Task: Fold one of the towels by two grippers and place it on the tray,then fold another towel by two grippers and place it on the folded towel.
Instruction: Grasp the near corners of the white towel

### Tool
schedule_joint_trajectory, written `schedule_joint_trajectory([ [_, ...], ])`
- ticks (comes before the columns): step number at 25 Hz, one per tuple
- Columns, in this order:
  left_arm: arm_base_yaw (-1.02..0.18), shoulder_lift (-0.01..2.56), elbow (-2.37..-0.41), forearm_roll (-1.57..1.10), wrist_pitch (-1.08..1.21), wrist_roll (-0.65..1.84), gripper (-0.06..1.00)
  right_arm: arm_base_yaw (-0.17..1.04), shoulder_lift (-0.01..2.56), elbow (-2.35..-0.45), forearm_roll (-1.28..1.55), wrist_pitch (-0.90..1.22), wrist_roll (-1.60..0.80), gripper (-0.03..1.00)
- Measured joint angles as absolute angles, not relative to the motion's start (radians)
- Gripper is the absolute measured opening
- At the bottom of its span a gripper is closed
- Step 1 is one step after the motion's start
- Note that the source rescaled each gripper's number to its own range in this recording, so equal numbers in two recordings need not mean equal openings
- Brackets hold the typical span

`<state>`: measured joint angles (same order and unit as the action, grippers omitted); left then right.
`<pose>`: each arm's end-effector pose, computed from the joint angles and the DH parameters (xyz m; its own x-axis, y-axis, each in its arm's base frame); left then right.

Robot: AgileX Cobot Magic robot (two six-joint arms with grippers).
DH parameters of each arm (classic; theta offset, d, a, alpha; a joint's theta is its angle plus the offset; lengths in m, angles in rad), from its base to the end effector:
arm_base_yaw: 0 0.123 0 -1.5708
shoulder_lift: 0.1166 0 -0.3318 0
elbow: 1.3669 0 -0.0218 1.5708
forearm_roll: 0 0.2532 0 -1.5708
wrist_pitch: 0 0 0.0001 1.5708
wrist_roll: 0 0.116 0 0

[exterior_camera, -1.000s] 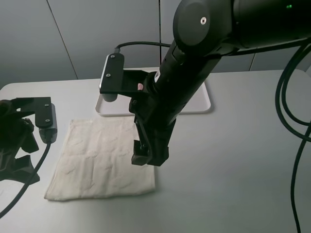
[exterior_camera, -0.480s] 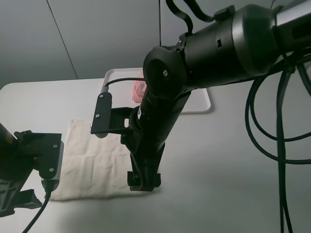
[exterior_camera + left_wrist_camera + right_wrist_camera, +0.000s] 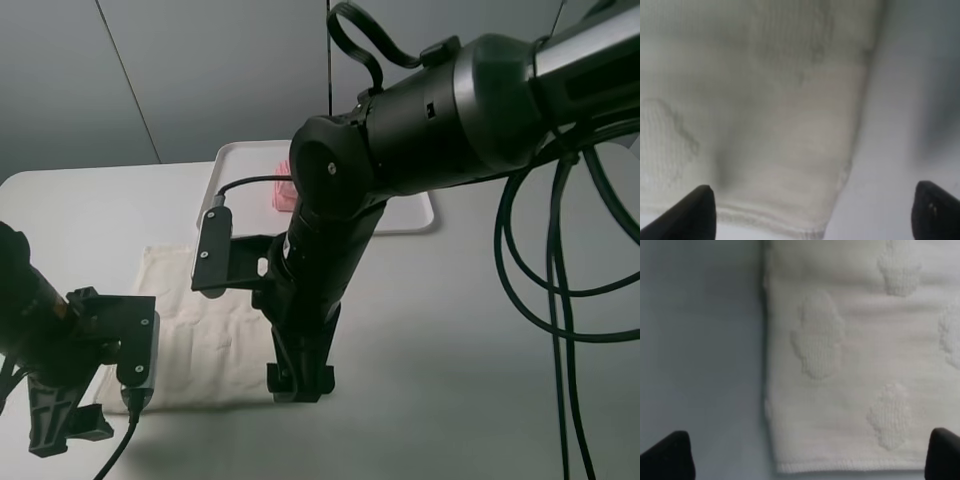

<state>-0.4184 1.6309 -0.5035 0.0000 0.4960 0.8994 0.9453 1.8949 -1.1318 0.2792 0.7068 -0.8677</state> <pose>0.1912 -0.0850 0.1264 -0.2500 0.9680 -0.0216 0.9677 0.2505 0.0272 0.2034 0.3171 0.1700 0.0427 -0.9619 -0.2701 -0.9987 -0.0482 0.0138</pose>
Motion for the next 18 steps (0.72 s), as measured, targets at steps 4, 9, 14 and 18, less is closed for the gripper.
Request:
schedule_joint_trajectory([
  [4,-0.422,1.692,-0.503,0.000,0.478,0.891,1.00,0.945,1.895,-1.132,0.279,0.707,-0.891,1.00],
  [9,-0.427,1.699,-0.503,-0.005,0.463,0.887,1.00,0.945,1.897,-1.132,0.279,0.707,-0.919,1.00],
  [14,-0.427,1.699,-0.503,0.000,0.459,0.887,1.00,0.954,1.935,-1.132,0.283,0.711,-0.946,1.00],
  [18,-0.427,1.699,-0.503,0.000,0.457,0.887,1.00,1.006,1.970,-1.132,0.264,0.709,-0.969,1.00],
])
